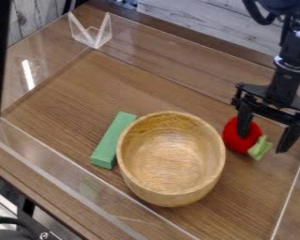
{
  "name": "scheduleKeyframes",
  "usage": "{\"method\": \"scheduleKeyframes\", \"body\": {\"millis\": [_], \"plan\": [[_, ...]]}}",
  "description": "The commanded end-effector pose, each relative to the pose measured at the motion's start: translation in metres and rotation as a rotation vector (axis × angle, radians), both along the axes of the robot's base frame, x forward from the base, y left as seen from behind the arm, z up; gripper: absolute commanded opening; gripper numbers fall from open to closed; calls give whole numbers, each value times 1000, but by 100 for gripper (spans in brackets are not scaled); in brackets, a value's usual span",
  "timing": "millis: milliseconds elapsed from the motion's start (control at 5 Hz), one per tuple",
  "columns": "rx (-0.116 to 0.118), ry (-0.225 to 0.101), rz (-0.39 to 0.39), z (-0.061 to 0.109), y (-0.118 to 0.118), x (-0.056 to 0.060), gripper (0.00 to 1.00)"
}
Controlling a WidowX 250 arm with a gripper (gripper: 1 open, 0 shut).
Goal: Move the red object to the left side of the table
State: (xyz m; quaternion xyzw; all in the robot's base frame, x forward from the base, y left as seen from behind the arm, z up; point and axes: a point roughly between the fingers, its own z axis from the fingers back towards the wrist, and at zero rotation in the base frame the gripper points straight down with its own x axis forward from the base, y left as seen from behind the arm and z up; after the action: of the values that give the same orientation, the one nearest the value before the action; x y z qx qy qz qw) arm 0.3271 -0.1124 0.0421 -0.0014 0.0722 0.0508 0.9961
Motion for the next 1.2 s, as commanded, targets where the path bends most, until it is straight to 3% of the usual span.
{"method": "scheduleKeyframes", "body": {"millis": [0, 400, 1000], "plan": [[-9, -49, 20, 11, 5, 16, 100], [-10, -51, 42, 12, -3, 25, 100], [-16, -52, 33, -2, 17, 23, 100]]}}
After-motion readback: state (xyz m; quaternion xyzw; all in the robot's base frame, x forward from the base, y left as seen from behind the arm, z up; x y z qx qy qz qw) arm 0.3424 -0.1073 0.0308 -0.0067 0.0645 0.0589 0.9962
